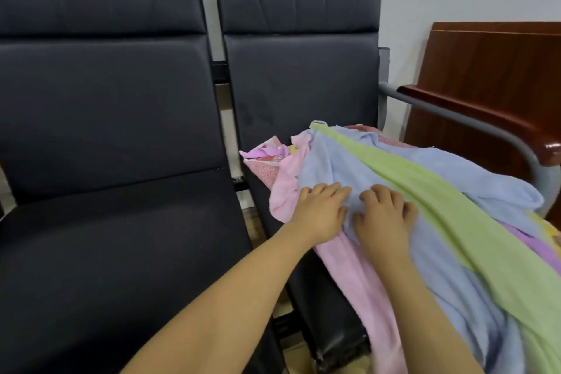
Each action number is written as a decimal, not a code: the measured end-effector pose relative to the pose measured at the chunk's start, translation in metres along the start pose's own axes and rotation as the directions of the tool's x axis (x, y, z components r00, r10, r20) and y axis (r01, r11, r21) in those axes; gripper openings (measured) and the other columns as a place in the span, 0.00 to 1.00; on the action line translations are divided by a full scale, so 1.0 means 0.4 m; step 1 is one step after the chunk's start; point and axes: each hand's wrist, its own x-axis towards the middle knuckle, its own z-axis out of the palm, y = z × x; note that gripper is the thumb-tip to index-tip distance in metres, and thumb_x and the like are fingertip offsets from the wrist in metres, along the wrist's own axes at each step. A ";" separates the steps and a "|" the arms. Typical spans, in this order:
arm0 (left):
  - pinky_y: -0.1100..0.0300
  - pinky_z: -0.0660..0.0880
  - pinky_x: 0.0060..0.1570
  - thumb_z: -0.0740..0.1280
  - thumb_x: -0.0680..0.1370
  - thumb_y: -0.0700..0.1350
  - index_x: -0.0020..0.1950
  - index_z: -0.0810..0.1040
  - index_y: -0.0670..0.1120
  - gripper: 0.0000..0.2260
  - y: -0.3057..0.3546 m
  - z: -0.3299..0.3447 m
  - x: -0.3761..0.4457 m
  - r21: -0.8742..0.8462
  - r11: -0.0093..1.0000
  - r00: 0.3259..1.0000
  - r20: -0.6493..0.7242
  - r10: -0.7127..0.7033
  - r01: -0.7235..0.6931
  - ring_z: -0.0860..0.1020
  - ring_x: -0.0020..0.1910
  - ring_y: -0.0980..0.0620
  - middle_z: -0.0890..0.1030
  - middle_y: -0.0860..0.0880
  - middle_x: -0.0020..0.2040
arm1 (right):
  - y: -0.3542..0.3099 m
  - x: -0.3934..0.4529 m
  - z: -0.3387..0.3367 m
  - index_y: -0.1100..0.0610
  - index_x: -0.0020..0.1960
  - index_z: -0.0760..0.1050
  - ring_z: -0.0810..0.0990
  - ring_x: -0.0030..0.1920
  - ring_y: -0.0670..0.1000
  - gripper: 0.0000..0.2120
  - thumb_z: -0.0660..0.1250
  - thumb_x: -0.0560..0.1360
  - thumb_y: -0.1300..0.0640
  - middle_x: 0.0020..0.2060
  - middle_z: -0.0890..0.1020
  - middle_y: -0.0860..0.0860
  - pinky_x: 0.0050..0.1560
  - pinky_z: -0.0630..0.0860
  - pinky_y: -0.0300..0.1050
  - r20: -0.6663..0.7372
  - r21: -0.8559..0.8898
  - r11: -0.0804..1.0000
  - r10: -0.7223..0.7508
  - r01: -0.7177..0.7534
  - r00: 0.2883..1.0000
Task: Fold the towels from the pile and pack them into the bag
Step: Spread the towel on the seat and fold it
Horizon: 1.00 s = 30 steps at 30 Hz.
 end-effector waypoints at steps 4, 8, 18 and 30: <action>0.54 0.57 0.58 0.53 0.82 0.50 0.68 0.71 0.51 0.16 -0.028 0.056 -0.001 -0.053 0.998 0.999 0.019 -0.027 0.028 0.66 0.66 0.48 0.70 0.52 0.69 | 0.006 0.006 0.015 0.59 0.34 0.76 0.67 0.46 0.56 0.13 0.78 0.56 0.68 0.44 0.81 0.57 0.47 0.58 0.50 -0.160 -0.002 1.000 -0.006 0.006 0.987; 0.55 0.53 0.46 0.53 0.82 0.48 0.56 0.73 0.49 0.11 -0.043 0.079 -0.031 -0.134 0.987 0.990 -0.096 -0.103 0.089 0.69 0.59 0.47 0.75 0.52 0.56 | -0.016 -0.005 0.006 0.56 0.38 0.75 0.77 0.40 0.59 0.08 0.74 0.65 0.63 0.38 0.80 0.53 0.46 0.58 0.50 -0.195 0.101 0.993 -0.041 0.062 0.980; 0.59 0.57 0.53 0.50 0.80 0.52 0.60 0.75 0.50 0.18 -0.103 -0.108 -0.183 -0.388 0.921 0.926 -0.356 -0.127 -0.023 0.66 0.57 0.57 0.74 0.57 0.59 | -0.206 -0.022 -0.100 0.57 0.43 0.78 0.78 0.34 0.49 0.10 0.59 0.77 0.56 0.35 0.81 0.48 0.41 0.61 0.46 -0.424 0.375 0.839 -0.222 0.394 0.878; 0.55 0.68 0.56 0.53 0.84 0.48 0.51 0.75 0.48 0.12 -0.289 -0.265 -0.502 -0.588 0.744 0.798 -0.258 -0.544 0.317 0.65 0.43 0.61 0.77 0.46 0.45 | -0.467 -0.144 -0.124 0.49 0.42 0.76 0.72 0.35 0.42 0.06 0.62 0.76 0.51 0.36 0.75 0.39 0.45 0.52 0.41 -0.171 0.581 0.722 -0.344 0.376 0.923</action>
